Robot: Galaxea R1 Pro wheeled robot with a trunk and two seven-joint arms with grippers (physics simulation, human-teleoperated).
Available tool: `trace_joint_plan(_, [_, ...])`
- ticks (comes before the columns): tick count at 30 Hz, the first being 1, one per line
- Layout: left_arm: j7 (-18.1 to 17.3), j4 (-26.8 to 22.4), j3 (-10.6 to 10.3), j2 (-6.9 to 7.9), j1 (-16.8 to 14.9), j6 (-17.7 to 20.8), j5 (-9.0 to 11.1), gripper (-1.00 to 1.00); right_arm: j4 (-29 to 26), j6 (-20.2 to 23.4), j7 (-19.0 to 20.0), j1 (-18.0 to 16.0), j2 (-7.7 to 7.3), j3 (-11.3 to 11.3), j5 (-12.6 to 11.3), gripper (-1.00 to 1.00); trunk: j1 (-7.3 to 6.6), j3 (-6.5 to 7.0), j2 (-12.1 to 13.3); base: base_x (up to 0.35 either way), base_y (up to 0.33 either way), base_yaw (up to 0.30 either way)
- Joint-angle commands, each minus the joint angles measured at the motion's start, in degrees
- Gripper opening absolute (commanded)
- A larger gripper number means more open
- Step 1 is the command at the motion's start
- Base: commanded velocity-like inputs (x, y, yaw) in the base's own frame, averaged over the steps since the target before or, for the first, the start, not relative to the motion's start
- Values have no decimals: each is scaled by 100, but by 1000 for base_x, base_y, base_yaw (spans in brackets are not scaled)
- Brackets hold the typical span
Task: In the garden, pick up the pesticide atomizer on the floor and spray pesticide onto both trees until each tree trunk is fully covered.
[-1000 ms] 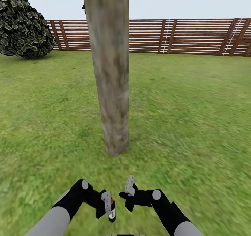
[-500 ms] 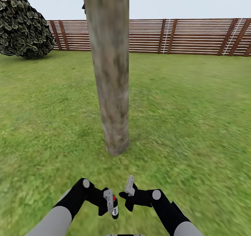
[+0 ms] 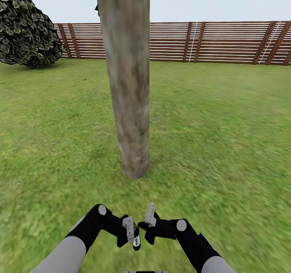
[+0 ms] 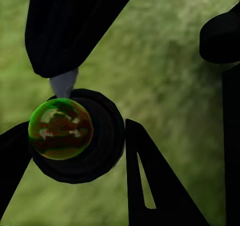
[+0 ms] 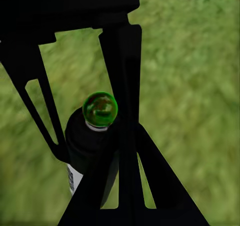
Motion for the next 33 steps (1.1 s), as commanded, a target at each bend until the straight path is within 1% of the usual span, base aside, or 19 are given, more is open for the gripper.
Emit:
trace_joint_plan(1, [-1,0,3,0,-1,-1,1,-100,0,0,0,0,-1,0,0,-100,0,0,0,0,0,0])
trace_joint_plan(10, [-3,0,6,-7,-2,-3,10,-100,0,0,0,0,-3,0,0,-100,0,0,0,0,0,0])
trace_joint_plan(11, [163,24,-30,660,77,-3,-56,-100,20,-2,0,0,-13,-9,-8,-100,0,0,0,0,0,0])
trace_joint_plan(26, [166,26,-9,641,68,4,-36,-100,32,0,0,0,-20,-9,-9,-100,0,0,0,0,0,0])
trace_joint_plan(28, [166,26,-1,648,68,3,-36,-100,36,0,0,0,-21,-10,-9,-100,0,0,0,0,0,0])
trace_joint_plan(33, [173,26,6,728,61,6,-53,-100,43,0,0,0,-27,-17,-11,-100,0,0,0,0,0,0])
